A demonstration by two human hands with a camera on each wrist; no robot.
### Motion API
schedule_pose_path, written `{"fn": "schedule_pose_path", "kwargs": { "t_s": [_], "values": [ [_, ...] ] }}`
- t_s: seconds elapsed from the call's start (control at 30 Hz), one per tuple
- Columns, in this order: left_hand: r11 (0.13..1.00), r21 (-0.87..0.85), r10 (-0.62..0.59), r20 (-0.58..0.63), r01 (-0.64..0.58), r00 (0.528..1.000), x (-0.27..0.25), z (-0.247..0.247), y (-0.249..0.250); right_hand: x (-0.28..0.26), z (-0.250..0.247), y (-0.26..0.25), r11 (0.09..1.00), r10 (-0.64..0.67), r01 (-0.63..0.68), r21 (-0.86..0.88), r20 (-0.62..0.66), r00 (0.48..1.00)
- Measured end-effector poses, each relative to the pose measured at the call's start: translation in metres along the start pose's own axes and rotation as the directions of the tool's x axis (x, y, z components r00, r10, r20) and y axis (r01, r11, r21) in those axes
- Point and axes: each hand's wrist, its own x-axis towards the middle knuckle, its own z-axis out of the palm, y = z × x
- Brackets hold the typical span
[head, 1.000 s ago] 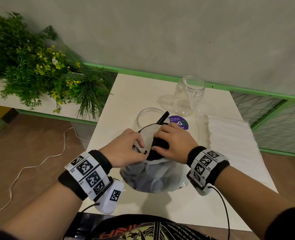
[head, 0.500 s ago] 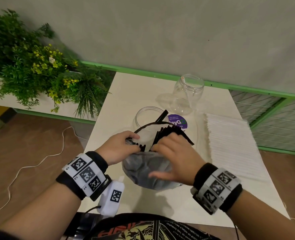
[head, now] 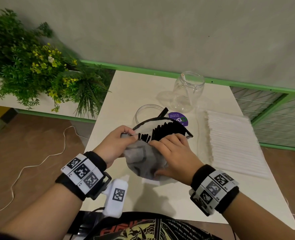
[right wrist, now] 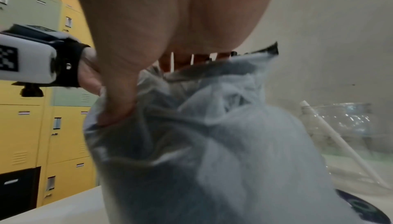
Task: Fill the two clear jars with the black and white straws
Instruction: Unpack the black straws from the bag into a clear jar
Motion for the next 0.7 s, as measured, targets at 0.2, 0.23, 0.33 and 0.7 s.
{"fn": "schedule_pose_path", "kwargs": {
  "t_s": [0.2,0.23,0.33,0.7],
  "values": [
    [0.996,0.081,0.029,0.119,-0.039,0.992,-0.005,-0.002,-0.003,0.004,0.007,0.009,0.994,0.076,-0.088,-0.061,-0.184,0.980],
    [0.983,0.163,0.061,0.150,-0.085,0.987,-0.006,-0.002,-0.005,0.003,0.009,0.009,0.992,0.096,-0.108,-0.059,-0.174,0.980],
    [0.847,0.467,0.159,0.234,-0.255,0.959,-0.006,-0.001,-0.010,0.002,0.015,0.008,0.989,0.142,-0.147,-0.032,-0.133,0.981],
    [0.862,0.462,0.227,0.016,-0.209,0.974,0.011,0.004,-0.028,-0.018,0.008,0.012,0.896,0.326,-0.264,0.358,-0.125,0.937]
  ]
}}
